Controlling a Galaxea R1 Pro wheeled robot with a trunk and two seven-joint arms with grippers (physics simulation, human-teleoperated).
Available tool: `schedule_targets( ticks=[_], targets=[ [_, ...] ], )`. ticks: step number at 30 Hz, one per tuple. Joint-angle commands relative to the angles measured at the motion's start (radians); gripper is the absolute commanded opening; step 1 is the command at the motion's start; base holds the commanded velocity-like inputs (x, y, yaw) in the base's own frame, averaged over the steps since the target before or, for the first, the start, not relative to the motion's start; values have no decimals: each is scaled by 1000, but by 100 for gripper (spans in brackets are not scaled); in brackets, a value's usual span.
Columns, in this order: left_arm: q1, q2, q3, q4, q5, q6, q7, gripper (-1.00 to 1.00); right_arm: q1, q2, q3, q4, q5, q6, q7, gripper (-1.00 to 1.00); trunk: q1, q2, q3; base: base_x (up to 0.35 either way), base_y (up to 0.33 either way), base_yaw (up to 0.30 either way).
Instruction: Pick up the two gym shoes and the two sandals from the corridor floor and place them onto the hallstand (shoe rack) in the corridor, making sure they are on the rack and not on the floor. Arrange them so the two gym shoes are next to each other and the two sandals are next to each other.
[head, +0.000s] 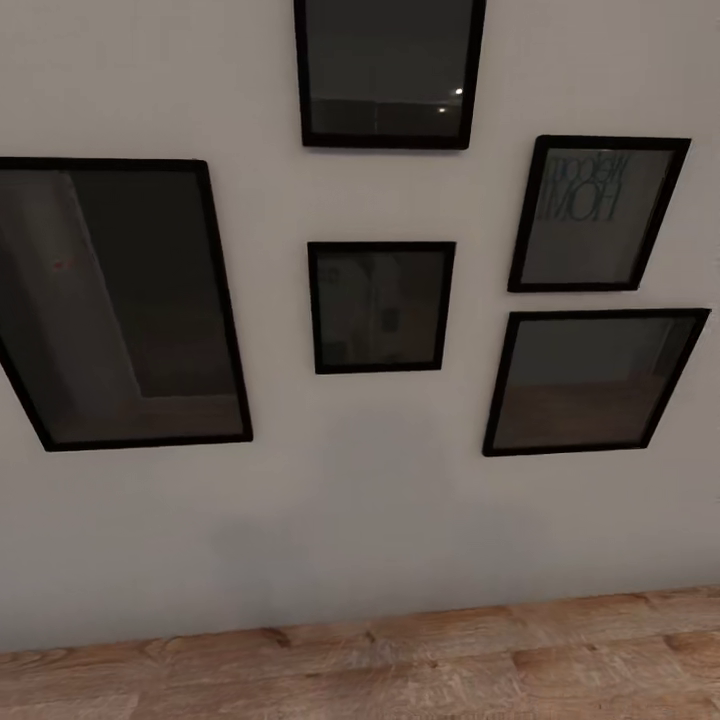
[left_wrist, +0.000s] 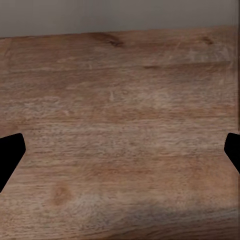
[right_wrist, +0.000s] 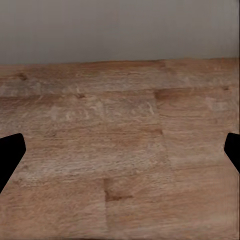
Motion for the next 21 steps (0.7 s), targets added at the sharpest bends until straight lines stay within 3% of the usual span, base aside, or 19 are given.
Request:
schedule_targets(
  ticks=[1,8,16,21],
  targets=[
    [0,1,0,0,1,-3,1,100,-1,0,-41,1,0,-3,0,100,0,-1,-2,0,0,-204],
    [0,8,-1,0,1,-3,0,100,-1,1,-108,0,0,-4,0,100,0,-1,-10,0,0,-203],
    [-1,8,-1,0,1,-3,0,100,-1,2,-120,2,0,-4,0,100,0,-1,-20,-11,0,-203],
    [-2,9,-1,0,1,-3,0,100,-1,3,-121,4,0,-4,0,100,0,-1,-26,-213,0,-203]
  ],
)
